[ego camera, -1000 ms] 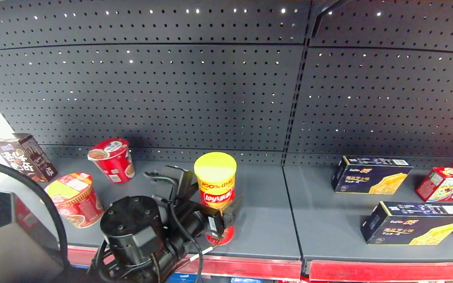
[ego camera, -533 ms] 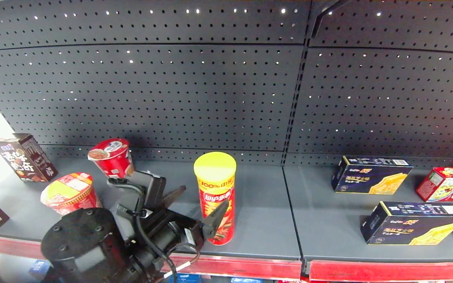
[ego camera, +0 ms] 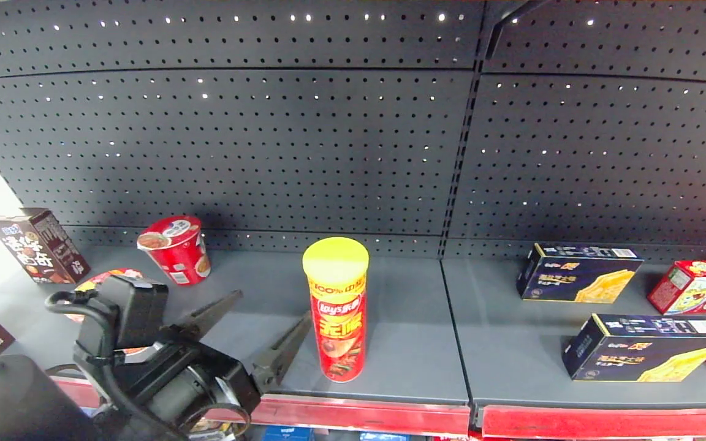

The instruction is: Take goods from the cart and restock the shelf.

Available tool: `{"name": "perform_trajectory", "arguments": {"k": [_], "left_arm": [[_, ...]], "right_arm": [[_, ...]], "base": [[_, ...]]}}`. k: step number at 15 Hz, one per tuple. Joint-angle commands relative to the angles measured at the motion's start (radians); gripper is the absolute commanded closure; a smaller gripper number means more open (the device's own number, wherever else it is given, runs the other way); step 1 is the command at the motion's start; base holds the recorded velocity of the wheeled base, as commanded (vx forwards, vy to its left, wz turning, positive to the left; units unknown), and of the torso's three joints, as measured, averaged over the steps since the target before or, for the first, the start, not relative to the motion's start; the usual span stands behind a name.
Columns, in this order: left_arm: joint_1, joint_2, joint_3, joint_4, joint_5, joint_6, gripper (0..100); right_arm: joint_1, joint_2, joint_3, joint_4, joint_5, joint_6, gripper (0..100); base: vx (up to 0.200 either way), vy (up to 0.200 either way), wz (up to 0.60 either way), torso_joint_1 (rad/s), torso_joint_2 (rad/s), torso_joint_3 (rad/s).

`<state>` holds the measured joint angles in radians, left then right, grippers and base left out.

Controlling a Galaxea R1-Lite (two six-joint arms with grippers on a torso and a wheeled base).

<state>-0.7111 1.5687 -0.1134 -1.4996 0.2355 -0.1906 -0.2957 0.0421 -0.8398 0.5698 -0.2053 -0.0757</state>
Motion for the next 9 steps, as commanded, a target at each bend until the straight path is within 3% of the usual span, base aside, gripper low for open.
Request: {"name": "perform_trajectory", "arguments": {"k": [1, 5, 9], "left_arm": [[0.039, -0.095, 0.015, 0.004, 0.002, 0.002, 0], [0.278, -0.234, 0.018, 0.053, 0.004, 0.077, 0], [0.435, -0.346, 0.058, 0.084, -0.001, 0.086, 0]], "right_arm": [[0.000, -0.004, 0.002, -0.001, 0.000, -0.001, 100], [0.000, -0.004, 0.013, -0.001, 0.018, -0.001, 100], [0.001, -0.002, 0.027, -0.001, 0.024, -0.001, 100]], "base": [[0.000, 0.000, 0.00, 0.000, 0.00, 0.000], [0.000, 0.000, 0.00, 0.000, 0.00, 0.000], [0.000, 0.000, 0.00, 0.000, 0.00, 0.000]]}}
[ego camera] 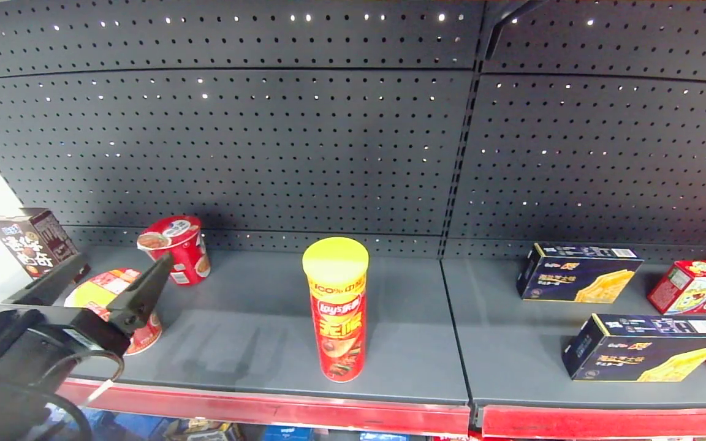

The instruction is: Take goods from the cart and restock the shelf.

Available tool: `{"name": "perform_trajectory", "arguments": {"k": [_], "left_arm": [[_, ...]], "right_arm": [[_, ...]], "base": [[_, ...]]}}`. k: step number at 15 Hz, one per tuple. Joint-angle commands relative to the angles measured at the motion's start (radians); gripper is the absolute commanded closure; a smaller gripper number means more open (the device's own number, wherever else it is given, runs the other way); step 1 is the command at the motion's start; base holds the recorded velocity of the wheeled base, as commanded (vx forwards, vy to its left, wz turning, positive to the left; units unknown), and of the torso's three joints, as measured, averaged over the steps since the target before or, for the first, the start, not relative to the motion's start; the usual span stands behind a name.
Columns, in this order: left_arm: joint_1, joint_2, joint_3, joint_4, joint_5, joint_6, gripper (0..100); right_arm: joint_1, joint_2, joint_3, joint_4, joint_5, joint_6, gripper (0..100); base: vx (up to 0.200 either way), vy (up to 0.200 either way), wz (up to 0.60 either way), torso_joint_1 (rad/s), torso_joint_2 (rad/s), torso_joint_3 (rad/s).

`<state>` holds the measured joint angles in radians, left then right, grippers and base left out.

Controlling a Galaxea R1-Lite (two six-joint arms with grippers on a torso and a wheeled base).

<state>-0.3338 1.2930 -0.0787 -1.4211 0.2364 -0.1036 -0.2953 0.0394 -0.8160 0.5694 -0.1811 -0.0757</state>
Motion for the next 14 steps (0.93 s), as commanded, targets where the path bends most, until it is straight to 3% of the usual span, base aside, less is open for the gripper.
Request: {"name": "perform_trajectory", "arguments": {"k": [1, 4, 8, 11, 14], "left_arm": [[0.091, -0.090, 0.051, 0.022, -0.014, -0.002, 0], [0.203, -0.129, 0.074, 0.068, -0.104, 0.038, 0], [0.220, -0.129, 0.074, 0.068, -0.114, 0.056, 0], [0.220, -0.113, 0.074, 0.068, -0.115, 0.058, 0], [0.220, -0.095, 0.074, 0.068, -0.115, 0.059, 0]], "right_arm": [[0.002, 0.007, 0.001, 0.000, 0.000, 0.001, 100], [0.030, 0.122, 0.000, -0.031, 0.038, 0.016, 100], [0.044, 0.335, -0.012, -0.232, 0.224, 0.027, 100], [0.045, 0.336, -0.014, -0.152, 0.505, 0.028, 100], [0.050, 0.307, -0.022, -0.042, 0.683, 0.028, 100]], "base": [[0.000, 0.000, 0.00, 0.000, 0.00, 0.000], [0.000, 0.000, 0.00, 0.000, 0.00, 0.000], [0.000, 0.000, 0.00, 0.000, 0.00, 0.000], [0.000, 0.000, 0.00, 0.000, 0.00, 0.000], [0.000, 0.000, 0.00, 0.000, 0.00, 0.000]]}}
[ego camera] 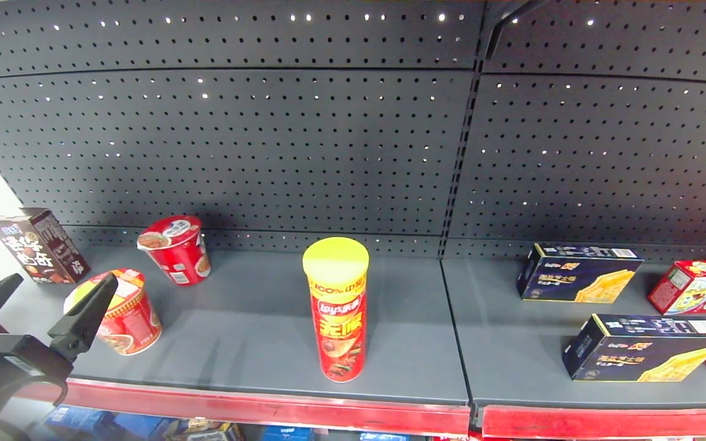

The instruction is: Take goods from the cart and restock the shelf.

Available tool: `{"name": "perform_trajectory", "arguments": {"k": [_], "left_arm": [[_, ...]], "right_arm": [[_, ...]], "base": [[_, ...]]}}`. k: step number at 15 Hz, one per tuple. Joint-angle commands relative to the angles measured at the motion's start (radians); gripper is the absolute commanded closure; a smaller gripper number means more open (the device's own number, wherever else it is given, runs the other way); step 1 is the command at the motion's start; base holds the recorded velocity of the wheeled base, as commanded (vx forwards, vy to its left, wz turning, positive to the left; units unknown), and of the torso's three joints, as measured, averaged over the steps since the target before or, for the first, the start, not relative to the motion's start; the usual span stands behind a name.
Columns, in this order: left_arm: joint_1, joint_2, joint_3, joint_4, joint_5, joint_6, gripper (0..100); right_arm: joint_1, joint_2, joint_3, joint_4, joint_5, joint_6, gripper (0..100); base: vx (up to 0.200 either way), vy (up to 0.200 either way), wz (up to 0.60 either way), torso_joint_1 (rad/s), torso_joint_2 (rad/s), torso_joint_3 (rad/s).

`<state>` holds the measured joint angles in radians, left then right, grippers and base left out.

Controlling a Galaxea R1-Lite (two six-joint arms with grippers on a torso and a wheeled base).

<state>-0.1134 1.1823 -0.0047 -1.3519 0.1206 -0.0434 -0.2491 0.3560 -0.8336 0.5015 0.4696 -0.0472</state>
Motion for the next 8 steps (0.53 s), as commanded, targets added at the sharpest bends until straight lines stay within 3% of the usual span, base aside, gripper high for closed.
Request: {"name": "perform_trajectory", "arguments": {"k": [1, 3, 5, 8], "left_arm": [[0.000, 0.017, 0.000, -0.001, 0.001, 0.004, 0], [0.000, 0.023, 0.000, -0.001, 0.001, 0.010, 0], [0.001, 0.025, 0.000, 0.000, -0.003, 0.031, 0], [0.001, 0.065, -0.020, -0.001, -0.022, 0.031, 0]], "right_arm": [[0.014, -0.026, -0.004, 0.071, 0.103, 0.000, 100], [0.036, -0.037, -0.001, 0.100, 0.248, -0.002, 100], [0.031, -0.002, 0.011, 0.100, 0.458, -0.019, 100], [0.033, 0.077, 0.084, 0.091, 0.508, -0.082, 100]], "base": [[0.000, 0.000, 0.00, 0.000, 0.00, 0.000], [0.000, 0.000, 0.00, 0.000, 0.00, 0.000], [0.000, 0.000, 0.00, 0.000, 0.00, 0.000], [0.000, 0.000, 0.00, 0.000, 0.00, 0.000]]}}
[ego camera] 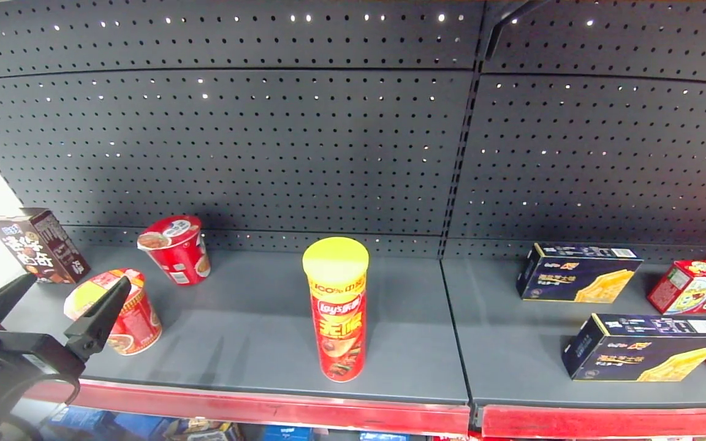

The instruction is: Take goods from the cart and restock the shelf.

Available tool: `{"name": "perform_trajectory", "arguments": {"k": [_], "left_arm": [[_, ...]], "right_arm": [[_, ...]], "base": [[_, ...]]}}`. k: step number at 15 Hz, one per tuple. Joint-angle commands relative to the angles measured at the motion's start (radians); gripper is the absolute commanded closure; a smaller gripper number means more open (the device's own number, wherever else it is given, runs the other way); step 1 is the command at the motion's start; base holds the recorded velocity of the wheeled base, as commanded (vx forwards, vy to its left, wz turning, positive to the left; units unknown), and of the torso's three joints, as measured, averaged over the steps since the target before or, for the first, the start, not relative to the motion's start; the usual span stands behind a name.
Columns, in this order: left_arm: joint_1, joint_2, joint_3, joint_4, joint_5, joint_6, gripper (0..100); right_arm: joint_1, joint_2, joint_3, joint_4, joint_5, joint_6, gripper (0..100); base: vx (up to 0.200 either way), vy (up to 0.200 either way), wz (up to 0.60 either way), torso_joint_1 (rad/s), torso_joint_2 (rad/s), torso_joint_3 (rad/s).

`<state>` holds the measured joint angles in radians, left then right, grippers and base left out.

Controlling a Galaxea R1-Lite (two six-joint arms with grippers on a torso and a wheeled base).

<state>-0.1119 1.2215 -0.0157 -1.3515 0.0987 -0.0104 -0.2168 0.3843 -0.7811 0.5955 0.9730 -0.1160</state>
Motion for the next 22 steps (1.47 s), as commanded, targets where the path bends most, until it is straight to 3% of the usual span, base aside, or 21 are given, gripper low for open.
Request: {"name": "perform_trajectory", "arguments": {"k": [1, 2, 4, 8, 10, 13, 15, 20, 22], "left_arm": [[0.005, 0.036, -0.023, -0.001, -0.002, 0.007, 0], [0.017, 0.044, -0.035, -0.001, -0.004, 0.024, 0], [0.044, 0.050, -0.047, -0.001, -0.013, 0.026, 0], [0.058, 0.066, -0.081, -0.001, -0.017, 0.044, 0], [0.069, 0.087, -0.093, -0.001, -0.019, 0.052, 0], [0.069, 0.148, -0.184, -0.001, -0.017, 0.055, 0], [0.069, 0.164, -0.204, -0.001, -0.017, 0.055, 0], [0.069, 0.181, -0.216, -0.003, -0.019, 0.056, 0], [0.069, 0.219, -0.262, -0.003, -0.017, 0.058, 0]], "right_arm": [[0.001, 0.062, 0.062, -0.022, 0.000, -0.030, 100], [-0.001, 0.076, 0.080, -0.056, -0.014, -0.030, 100], [-0.001, 0.159, 0.082, -0.143, -0.039, -0.017, 100], [0.016, 0.355, 0.000, -0.444, -0.074, 0.154, 100], [0.117, 0.413, -0.049, -0.444, -0.092, 0.159, 100], [0.312, 0.490, -0.055, -0.454, -0.315, 0.164, 100], [0.373, 0.486, -0.046, -0.453, -0.350, 0.165, 100], [0.422, 0.530, -0.044, -0.473, -0.355, 0.164, 100], [0.484, 0.568, -0.026, -0.525, -0.355, 0.164, 100]], "base": [[0.000, 0.000, 0.00, 0.000, 0.00, 0.000], [0.000, 0.000, 0.00, 0.000, 0.00, 0.000], [0.000, 0.000, 0.00, 0.000, 0.00, 0.000], [0.000, 0.000, 0.00, 0.000, 0.00, 0.000], [0.000, 0.000, 0.00, 0.000, 0.00, 0.000], [0.000, 0.000, 0.00, 0.000, 0.00, 0.000], [0.000, 0.000, 0.00, 0.000, 0.00, 0.000], [0.000, 0.000, 0.00, 0.000, 0.00, 0.000], [0.000, 0.000, 0.00, 0.000, 0.00, 0.000]]}}
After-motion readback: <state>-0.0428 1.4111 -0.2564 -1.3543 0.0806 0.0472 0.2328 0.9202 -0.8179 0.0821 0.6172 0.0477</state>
